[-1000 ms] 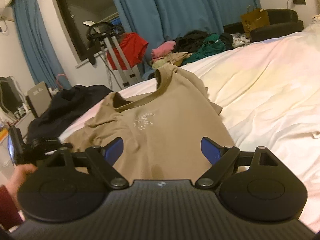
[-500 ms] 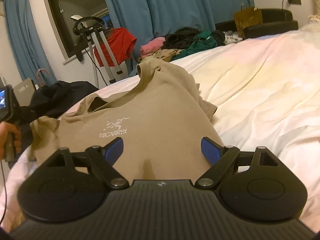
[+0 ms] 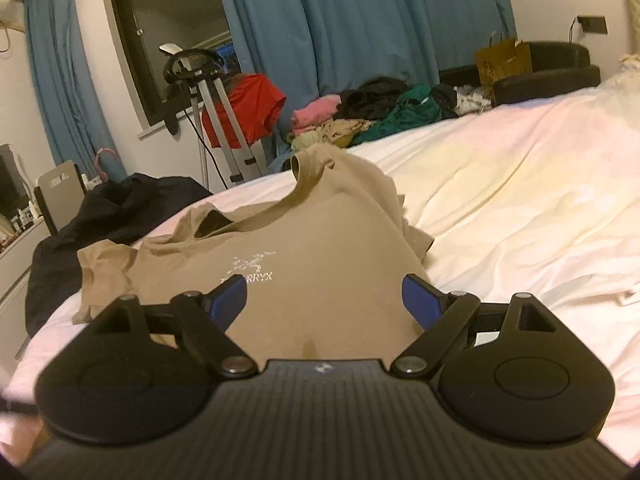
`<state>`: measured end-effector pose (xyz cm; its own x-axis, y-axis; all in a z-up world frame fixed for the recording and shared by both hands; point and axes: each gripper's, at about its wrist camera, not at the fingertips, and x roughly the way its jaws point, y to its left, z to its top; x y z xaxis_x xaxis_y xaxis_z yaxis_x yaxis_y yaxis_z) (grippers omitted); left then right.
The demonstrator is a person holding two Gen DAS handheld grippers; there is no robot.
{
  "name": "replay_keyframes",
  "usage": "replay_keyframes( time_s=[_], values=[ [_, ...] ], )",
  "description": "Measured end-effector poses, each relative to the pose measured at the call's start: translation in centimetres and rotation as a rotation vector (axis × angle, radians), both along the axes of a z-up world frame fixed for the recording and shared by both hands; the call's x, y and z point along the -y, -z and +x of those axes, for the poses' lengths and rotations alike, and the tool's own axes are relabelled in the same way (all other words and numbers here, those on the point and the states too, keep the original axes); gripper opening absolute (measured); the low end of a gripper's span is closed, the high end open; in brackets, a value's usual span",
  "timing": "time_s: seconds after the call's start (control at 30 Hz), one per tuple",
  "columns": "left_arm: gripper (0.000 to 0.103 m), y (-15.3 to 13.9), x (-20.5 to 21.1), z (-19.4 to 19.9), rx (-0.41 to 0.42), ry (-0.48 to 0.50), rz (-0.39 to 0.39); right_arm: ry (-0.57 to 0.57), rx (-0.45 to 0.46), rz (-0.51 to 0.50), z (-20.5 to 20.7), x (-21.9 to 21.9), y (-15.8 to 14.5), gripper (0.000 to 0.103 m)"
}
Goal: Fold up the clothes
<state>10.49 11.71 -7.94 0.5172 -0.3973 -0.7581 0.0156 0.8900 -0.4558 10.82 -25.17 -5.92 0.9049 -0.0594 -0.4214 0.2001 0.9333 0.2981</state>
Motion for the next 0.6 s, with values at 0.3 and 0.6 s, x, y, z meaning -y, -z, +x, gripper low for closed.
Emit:
replay_keyframes(
  time_s=[0.3, 0.6],
  values=[
    [0.014, 2.7, 3.4, -3.1, -0.048, 0.094, 0.128, 0.065, 0.001, -0.035, -5.3, 0.2, -1.7, 0.086],
    [0.000, -3.8, -3.7, -5.3, -0.023, 0.001, -0.066, 0.108, 0.015, -0.051, -6.3, 0.9, -2.4, 0.086]
  ],
)
